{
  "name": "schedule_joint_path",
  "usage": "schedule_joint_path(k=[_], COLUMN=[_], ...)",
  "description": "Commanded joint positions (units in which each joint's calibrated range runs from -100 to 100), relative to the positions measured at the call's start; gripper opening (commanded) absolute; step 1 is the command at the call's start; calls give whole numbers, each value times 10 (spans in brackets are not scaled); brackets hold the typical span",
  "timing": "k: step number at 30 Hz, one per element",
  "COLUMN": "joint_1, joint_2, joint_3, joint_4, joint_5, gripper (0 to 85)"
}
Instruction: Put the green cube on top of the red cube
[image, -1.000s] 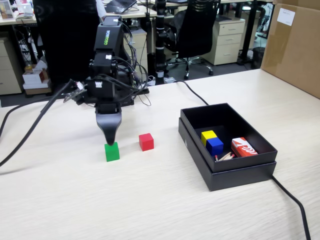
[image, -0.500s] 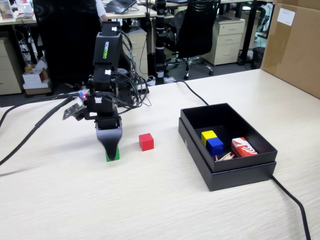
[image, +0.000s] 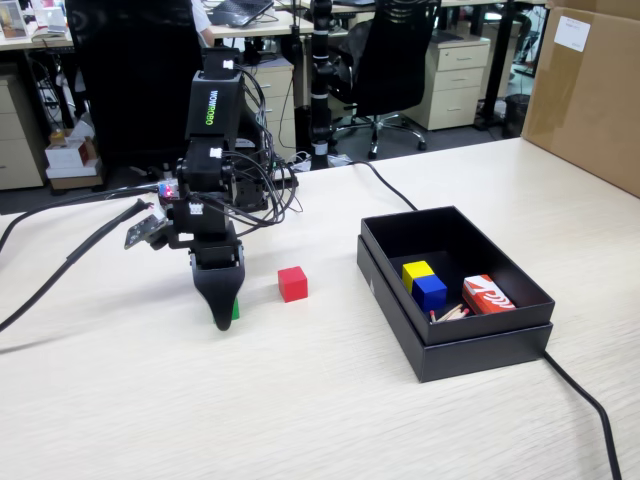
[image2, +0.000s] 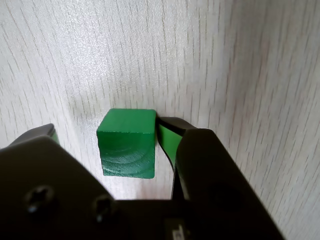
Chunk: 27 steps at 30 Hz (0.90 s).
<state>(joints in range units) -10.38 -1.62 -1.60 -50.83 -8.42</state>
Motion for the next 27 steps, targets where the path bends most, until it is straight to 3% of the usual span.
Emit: schedule_joint_path(k=[1,5,6,10,18,27], joint_1=[0,0,-1,-1,3,49], joint_2=[6,19,22,20,-122,-371], joint_3=[16,11,11,12,-35,-84], joint_4=[-3,-3,-3,-3,-3,-78], joint_5=[0,-1,-1,0,11,70], gripper=[348,254,153,28,24,24])
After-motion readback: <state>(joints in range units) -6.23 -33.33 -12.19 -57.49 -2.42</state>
